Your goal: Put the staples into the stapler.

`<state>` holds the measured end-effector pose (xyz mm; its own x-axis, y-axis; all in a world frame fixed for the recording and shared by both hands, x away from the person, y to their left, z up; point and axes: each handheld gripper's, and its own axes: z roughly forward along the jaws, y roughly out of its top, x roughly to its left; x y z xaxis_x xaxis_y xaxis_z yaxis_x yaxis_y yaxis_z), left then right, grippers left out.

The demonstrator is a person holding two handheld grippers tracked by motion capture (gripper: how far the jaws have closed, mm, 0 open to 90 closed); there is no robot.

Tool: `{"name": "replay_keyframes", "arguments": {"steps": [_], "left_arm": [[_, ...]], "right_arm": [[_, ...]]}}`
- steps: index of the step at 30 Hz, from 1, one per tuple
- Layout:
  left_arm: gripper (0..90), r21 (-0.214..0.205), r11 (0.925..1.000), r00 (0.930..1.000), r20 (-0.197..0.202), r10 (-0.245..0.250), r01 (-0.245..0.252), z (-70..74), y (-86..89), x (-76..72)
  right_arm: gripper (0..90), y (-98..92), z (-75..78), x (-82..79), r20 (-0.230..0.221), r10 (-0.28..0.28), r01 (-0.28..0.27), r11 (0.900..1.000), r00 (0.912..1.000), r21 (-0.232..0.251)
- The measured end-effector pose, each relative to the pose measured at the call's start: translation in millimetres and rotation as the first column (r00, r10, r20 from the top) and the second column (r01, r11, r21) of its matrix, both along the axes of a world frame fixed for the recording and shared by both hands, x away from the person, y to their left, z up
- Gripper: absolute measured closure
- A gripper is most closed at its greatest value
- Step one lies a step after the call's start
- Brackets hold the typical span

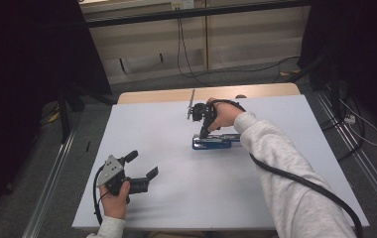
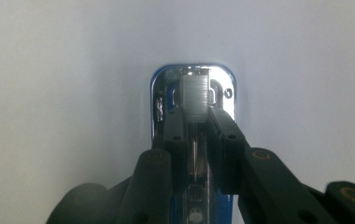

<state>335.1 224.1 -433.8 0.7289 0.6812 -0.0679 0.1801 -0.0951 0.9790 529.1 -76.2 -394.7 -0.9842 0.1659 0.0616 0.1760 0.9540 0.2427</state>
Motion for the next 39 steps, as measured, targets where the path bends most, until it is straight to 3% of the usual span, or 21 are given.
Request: {"name": "replay_keyframes", "arguments": {"steps": [3, 6, 7, 9, 13, 15, 17, 20, 21, 22, 24, 26, 27, 28, 30, 31, 32, 33, 36, 38, 39], "left_arm": [[3.9, 0.003, 1.0000, 1.0000, -0.001, 0.001, -0.001, -0.1, -0.1, 0.0], [4.0, 0.012, 0.9999, 1.0000, 0.000, -0.001, 0.001, 0.0, 0.4, 0.3], [4.0, 0.012, 0.9999, 1.0000, 0.000, -0.002, 0.002, -0.1, 0.5, 0.4], [4.0, 0.011, 0.9999, 1.0000, -0.002, 0.000, 0.000, -0.3, 0.3, 0.6], [3.9, 0.018, 0.9998, 0.9999, -0.011, -0.004, 0.004, -0.8, -2.2, 2.0], [3.6, 0.013, 0.9998, 0.9995, -0.030, -0.014, 0.015, -0.9, -5.1, 3.6], [3.6, 0.010, 0.9993, 0.9973, -0.064, -0.035, 0.036, -0.4, -11.1, 7.3], [3.6, 0.015, 0.9985, 0.9935, -0.102, -0.051, 0.053, 1.6, -16.7, 12.7], [3.5, 0.015, 0.9985, 0.9935, -0.102, -0.051, 0.053, 1.6, -16.7, 12.7], [3.6, 0.019, 0.9981, 0.9902, -0.128, -0.056, 0.059, 2.5, -22.2, 17.0], [3.5, 0.016, 0.9976, 0.9863, -0.152, -0.064, 0.067, 2.9, -27.5, 20.9], [3.5, 0.015, 0.9971, 0.9835, -0.167, -0.071, 0.074, 2.9, -32.7, 24.1], [3.5, 0.015, 0.9971, 0.9835, -0.167, -0.071, 0.074, 2.9, -32.7, 24.1], [3.5, 0.028, 0.9959, 0.9795, -0.185, -0.080, 0.086, 2.5, -37.1, 27.2], [3.4, 0.030, 0.9949, 0.9767, -0.196, -0.088, 0.096, 1.7, -41.3, 30.5], [3.4, 0.030, 0.9949, 0.9767, -0.196, -0.088, 0.096, 1.7, -41.3, 30.5], [3.4, 0.031, 0.9945, 0.9762, -0.196, -0.091, 0.100, 1.8, -45.3, 34.0], [3.4, 0.025, 0.9945, 0.9758, -0.197, -0.095, 0.102, 2.2, -46.8, 35.9], [3.2, 0.021, 0.9946, 0.9753, -0.199, -0.095, 0.101, 3.1, -49.3, 40.2], [3.2, 0.023, 0.9945, 0.9751, -0.200, -0.095, 0.102, 2.8, -52.3, 43.2], [3.2, 0.029, 0.9939, 0.9742, -0.203, -0.098, 0.107, 2.4, -54.1, 44.8]], "right_arm": [[77.2, 1.1, -0.1, 0.2, -0.002, -0.010, 0.010, 0.9999, 0.9999, 0.008], [70.5, 1.4, -0.5, -0.7, -0.011, -0.027, 0.027, 0.9993, 0.9996, 0.026], [64.5, 1.1, -0.9, -1.0, -0.003, -0.024, 0.024, 0.9992, 0.9997, 0.032], [63.8, -1.2, 0.3, -1.0, 0.014, -0.039, 0.039, 0.9987, 0.9991, 0.033], [52.6, -15.8, 8.7, -7.6, 0.017, -0.090, 0.088, 0.9895, 0.9958, 0.115], [44.1, -26.1, 12.3, -12.1, 0.029, -0.138, 0.132, 0.9776, 0.9899, 0.164], [42.0, -39.0, 13.6, -16.2, 0.019, -0.174, 0.166, 0.9632, 0.9846, 0.212], [31.4, -61.4, 11.5, -24.2, 0.038, -0.242, 0.223, 0.9375, 0.9695, 0.267], [31.4, -61.4, 11.5, -24.2, 0.038, -0.242, 0.223, 0.9375, 0.9695, 0.267], [25.9, -74.9, 7.9, -30.2, 0.039, -0.283, 0.260, 0.9193, 0.9583, 0.295], [21.5, -87.0, 3.4, -36.4, 0.043, -0.326, 0.297, 0.9022, 0.9444, 0.313], [18.2, -98.5, -0.1, -43.1, 0.052, -0.352, 0.318, 0.8917, 0.9346, 0.322], [18.2, -98.5, -0.1, -43.1, 0.052, -0.352, 0.318, 0.8917, 0.9346, 0.322], [15.5, -109.5, -2.0, -49.8, 0.050, -0.386, 0.346, 0.8710, 0.9212, 0.349], [14.0, -119.1, -3.0, -56.2, 0.054, -0.423, 0.376, 0.8502, 0.9044, 0.369], [14.0, -119.1, -3.0, -56.2, 0.054, -0.423, 0.376, 0.8502, 0.9044, 0.369], [12.6, -127.2, -3.8, -62.8, 0.055, -0.439, 0.387, 0.8373, 0.8966, 0.387], [12.3, -130.2, -3.4, -65.1, 0.062, -0.450, 0.393, 0.8326, 0.8910, 0.390], [11.5, -142.3, -3.9, -74.4, 0.067, -0.485, 0.414, 0.8025, 0.8717, 0.430], [11.2, -146.7, -5.4, -78.9, 0.070, -0.499, 0.423, 0.7944, 0.8640, 0.436], [11.2, -149.0, -6.3, -81.3, 0.075, -0.498, 0.419, 0.7939, 0.8641, 0.440]]}}
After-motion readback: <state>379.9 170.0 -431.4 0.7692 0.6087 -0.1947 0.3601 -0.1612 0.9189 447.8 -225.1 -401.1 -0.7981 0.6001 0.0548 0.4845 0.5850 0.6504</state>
